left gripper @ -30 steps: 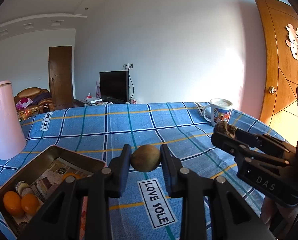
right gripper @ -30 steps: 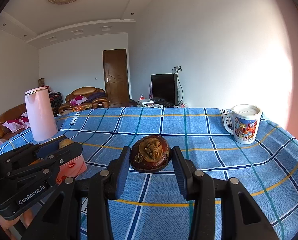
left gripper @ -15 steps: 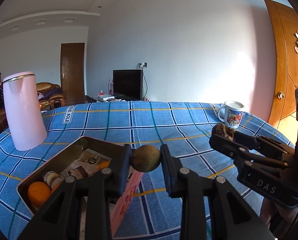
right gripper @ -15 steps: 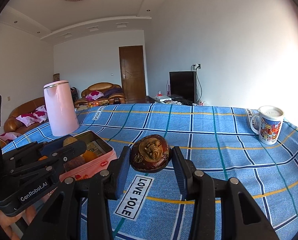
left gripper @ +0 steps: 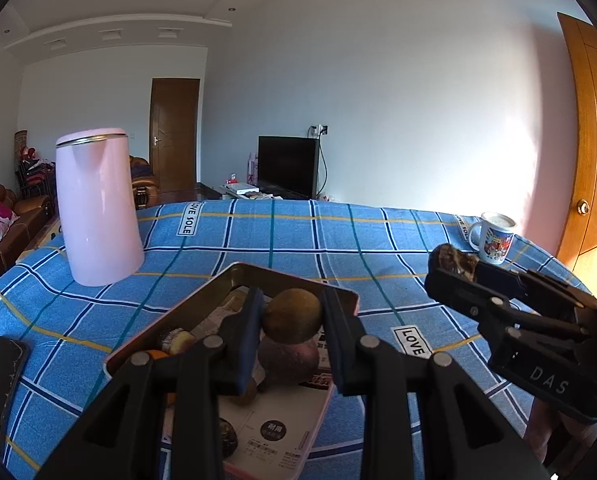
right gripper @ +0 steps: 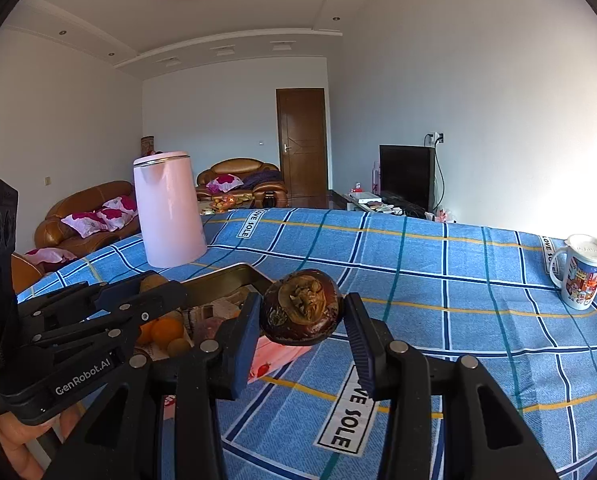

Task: Organize fruits
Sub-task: 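Open both tools over the tin to drop the kiwi and cake in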

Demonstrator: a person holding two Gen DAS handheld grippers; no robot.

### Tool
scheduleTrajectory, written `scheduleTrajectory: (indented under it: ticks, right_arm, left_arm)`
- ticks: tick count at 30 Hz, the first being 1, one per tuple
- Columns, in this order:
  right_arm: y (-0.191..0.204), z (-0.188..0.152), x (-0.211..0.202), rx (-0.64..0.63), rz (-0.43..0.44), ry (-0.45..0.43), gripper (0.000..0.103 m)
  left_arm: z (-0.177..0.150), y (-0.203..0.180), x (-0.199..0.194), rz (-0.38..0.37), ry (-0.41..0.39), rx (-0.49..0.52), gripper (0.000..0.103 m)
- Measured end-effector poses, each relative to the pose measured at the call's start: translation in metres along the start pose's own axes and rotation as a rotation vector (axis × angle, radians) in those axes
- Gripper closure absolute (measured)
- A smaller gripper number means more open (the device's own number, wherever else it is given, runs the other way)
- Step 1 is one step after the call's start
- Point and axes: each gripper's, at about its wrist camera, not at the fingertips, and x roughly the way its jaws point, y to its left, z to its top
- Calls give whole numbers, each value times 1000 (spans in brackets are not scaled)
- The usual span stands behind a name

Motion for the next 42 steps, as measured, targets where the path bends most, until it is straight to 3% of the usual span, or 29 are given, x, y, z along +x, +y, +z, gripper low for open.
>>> scheduleTrajectory:
  ticks: [15, 33, 42]
  right_arm:
    - [49, 4, 37, -56, 98, 63, 59]
    - [70, -14, 86, -70, 151, 275, 59]
    - [73, -17, 90, -77, 167, 308, 54]
  left_arm:
    - [-8, 45, 1, 74, 65, -46, 72]
    - [-21, 62, 14, 103, 169, -40, 72]
    - [-22, 64, 13, 139, 182, -43, 62]
